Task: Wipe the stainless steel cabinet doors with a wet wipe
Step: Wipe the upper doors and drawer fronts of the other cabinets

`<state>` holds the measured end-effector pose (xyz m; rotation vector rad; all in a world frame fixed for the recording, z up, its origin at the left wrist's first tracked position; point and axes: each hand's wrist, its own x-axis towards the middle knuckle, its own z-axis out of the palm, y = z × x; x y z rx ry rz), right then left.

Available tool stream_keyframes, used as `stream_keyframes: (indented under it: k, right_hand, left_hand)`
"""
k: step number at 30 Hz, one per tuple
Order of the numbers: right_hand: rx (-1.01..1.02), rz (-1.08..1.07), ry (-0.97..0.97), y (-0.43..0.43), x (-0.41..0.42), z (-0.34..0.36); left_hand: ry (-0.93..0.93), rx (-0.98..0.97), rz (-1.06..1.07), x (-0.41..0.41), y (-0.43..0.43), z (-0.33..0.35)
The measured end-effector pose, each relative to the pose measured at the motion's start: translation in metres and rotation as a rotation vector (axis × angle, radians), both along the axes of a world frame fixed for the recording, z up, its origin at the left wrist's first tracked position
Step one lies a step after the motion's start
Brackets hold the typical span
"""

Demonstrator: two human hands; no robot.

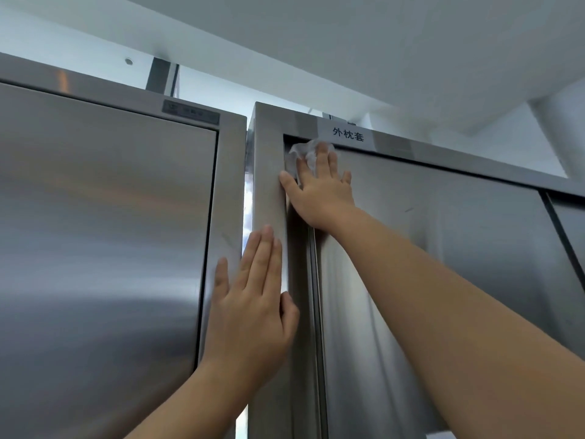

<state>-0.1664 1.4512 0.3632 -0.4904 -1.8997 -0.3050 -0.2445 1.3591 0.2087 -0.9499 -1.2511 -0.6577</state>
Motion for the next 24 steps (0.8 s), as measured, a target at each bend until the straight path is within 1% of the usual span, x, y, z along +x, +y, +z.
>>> stream_keyframes:
  k: [4,10,13,17,20,22,24]
  right_hand:
    - [0.021,0.013,0.053,0.003,-0.004,0.0]
    - [0.149,0.014,0.117,0.009,-0.008,-0.023]
    - [0.147,0.063,0.149,0.008,-0.007,-0.029]
    - [0.112,0.182,0.229,-0.003,-0.003,-0.025]
    - [0.165,0.229,0.285,-0.012,0.001,-0.021]
    - [0.187,0.25,0.289,-0.016,0.001,-0.019]
    - [0.19,0.213,0.242,-0.017,-0.002,-0.017]
  left_hand:
    - [0.008,0.002,-0.008,-0.001,0.001,0.001]
    - [0.002,-0.004,-0.009,0.0,-0.001,0.0]
    - [-0.003,-0.007,-0.007,0.001,-0.002,0.001]
    - [-0.008,-0.011,-0.001,0.001,-0.003,0.001]
    - [-0.007,-0.008,0.004,0.002,-0.003,0.001]
    - [0.0,0.001,0.001,0.001,-0.002,0.001]
    - [0.009,0.008,0.008,0.001,-0.002,0.001]
